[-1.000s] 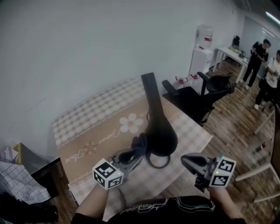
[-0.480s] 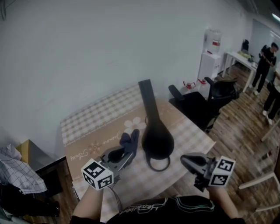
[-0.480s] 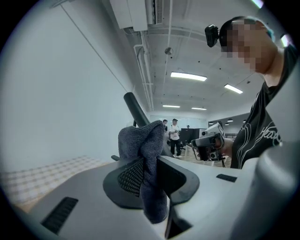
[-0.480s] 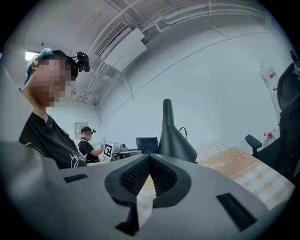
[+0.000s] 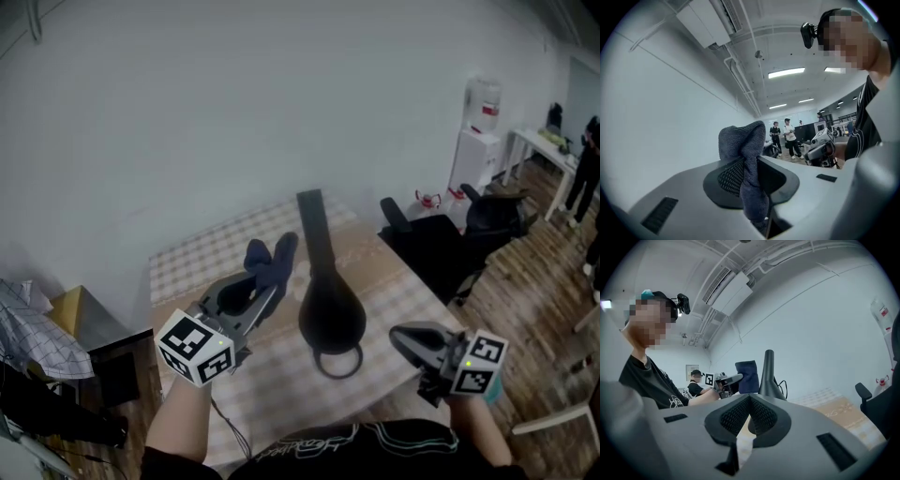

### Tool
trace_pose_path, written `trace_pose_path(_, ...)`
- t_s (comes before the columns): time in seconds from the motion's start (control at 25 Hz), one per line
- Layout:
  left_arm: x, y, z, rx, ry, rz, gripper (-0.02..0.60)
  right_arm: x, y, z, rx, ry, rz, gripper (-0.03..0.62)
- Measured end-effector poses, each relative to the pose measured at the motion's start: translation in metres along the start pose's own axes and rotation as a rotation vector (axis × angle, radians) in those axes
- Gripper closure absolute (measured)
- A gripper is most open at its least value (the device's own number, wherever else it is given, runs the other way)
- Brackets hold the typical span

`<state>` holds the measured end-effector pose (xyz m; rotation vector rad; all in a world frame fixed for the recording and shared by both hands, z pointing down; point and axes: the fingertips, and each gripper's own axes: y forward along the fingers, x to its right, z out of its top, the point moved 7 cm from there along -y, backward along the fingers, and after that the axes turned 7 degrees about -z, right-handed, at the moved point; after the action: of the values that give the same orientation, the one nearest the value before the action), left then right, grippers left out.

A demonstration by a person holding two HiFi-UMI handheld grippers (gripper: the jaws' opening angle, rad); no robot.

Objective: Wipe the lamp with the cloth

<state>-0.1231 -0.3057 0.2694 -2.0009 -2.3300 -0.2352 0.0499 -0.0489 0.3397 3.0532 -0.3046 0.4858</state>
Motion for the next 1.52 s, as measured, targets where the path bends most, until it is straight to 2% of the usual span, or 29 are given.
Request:
trace_pose_path(0.16, -0.007, 0.011, 0.035, 0.012, 0.072, 0.078, 0.515, 0.013, -0.008, 0.018, 0.016, -0.02, 0.025, 0.583)
trace_pose_path(0.4, -0.027, 0.042, 0.073, -0.02, 0.147, 0.174, 0.515, 0.035, -0.019, 0.033, 0.024, -0.024, 0.057, 0.583)
trace_pose_path(0.76, -0.031, 0.079, 0.09, -0.109, 0.293, 0.236, 0.515, 0.057, -0.033, 0.035, 0.022, -0.028, 0.084, 0.583)
trace_pose_path(1.52, -0.006, 0.112, 0.069, -0.268, 0.331, 0.251, 0.515, 0.097, -0.052, 0.036, -0.031, -0.011, 0.178, 0.583)
